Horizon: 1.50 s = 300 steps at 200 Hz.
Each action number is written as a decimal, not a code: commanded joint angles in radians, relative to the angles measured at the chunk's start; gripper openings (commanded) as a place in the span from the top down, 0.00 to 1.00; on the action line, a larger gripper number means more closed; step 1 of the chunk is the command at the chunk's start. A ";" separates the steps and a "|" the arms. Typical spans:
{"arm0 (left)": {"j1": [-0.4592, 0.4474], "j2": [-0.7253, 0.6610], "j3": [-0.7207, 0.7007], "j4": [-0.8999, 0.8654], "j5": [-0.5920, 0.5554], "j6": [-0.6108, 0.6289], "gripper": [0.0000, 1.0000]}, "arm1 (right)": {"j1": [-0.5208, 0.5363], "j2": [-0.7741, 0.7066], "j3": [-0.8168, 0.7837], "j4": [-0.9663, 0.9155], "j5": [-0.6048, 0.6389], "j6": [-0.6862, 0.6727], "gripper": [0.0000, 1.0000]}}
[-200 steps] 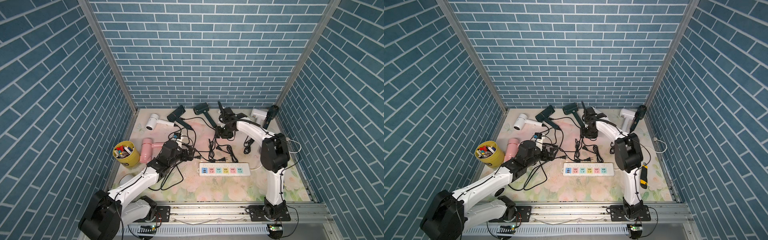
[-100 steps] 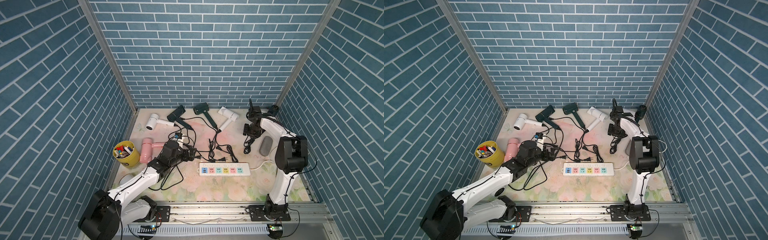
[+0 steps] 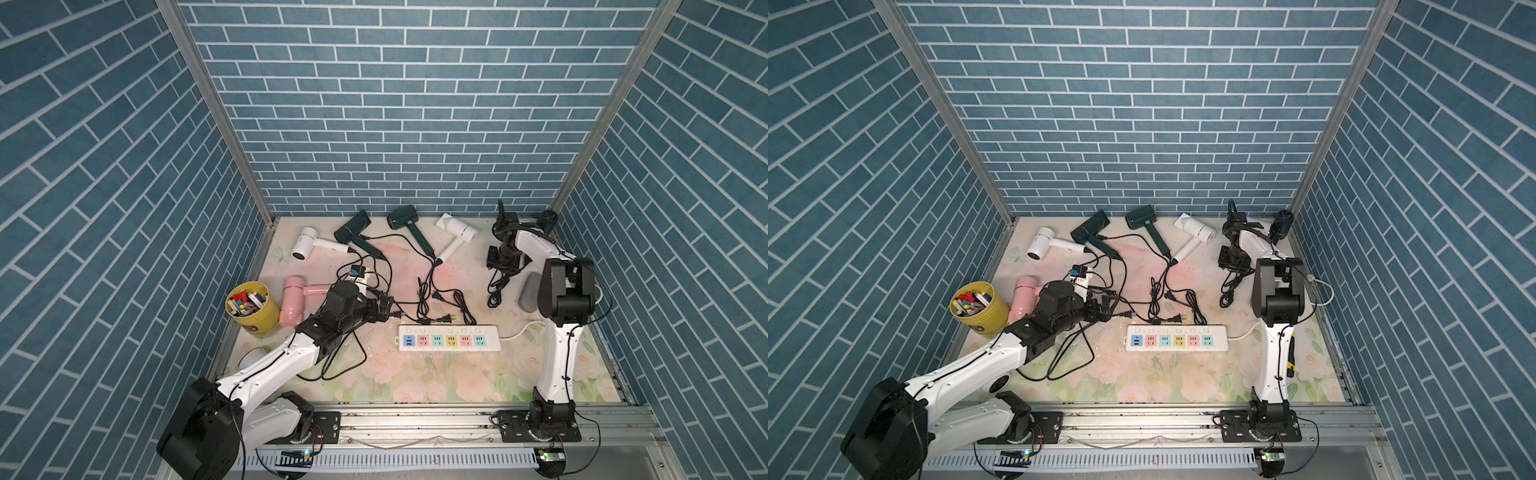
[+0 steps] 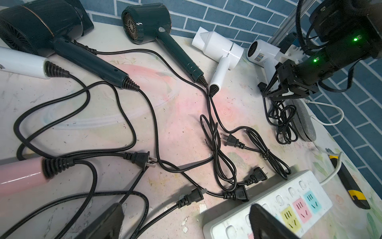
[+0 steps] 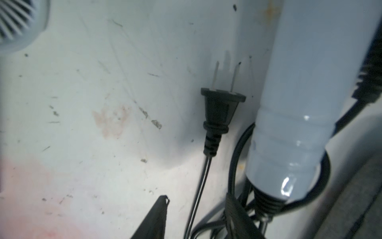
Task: Charge the blow dryers
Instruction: Adjust the charging cable at the center of the board.
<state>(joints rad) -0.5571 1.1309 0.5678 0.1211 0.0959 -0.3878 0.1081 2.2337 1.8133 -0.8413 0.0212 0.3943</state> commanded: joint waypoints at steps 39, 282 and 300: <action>-0.011 0.020 0.032 -0.021 -0.012 0.015 0.01 | -0.007 0.099 0.049 -0.039 -0.103 -0.035 0.54; -0.023 0.019 0.041 -0.029 -0.014 0.020 0.01 | -0.097 -0.067 -0.005 -0.018 -0.089 0.000 0.24; -0.023 0.021 0.041 -0.031 -0.016 0.021 0.01 | -0.099 0.005 0.055 -0.037 -0.104 0.001 0.25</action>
<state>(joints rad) -0.5716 1.1522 0.5835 0.1085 0.0898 -0.3832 -0.0055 2.1460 1.7977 -0.8516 -0.0517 0.3702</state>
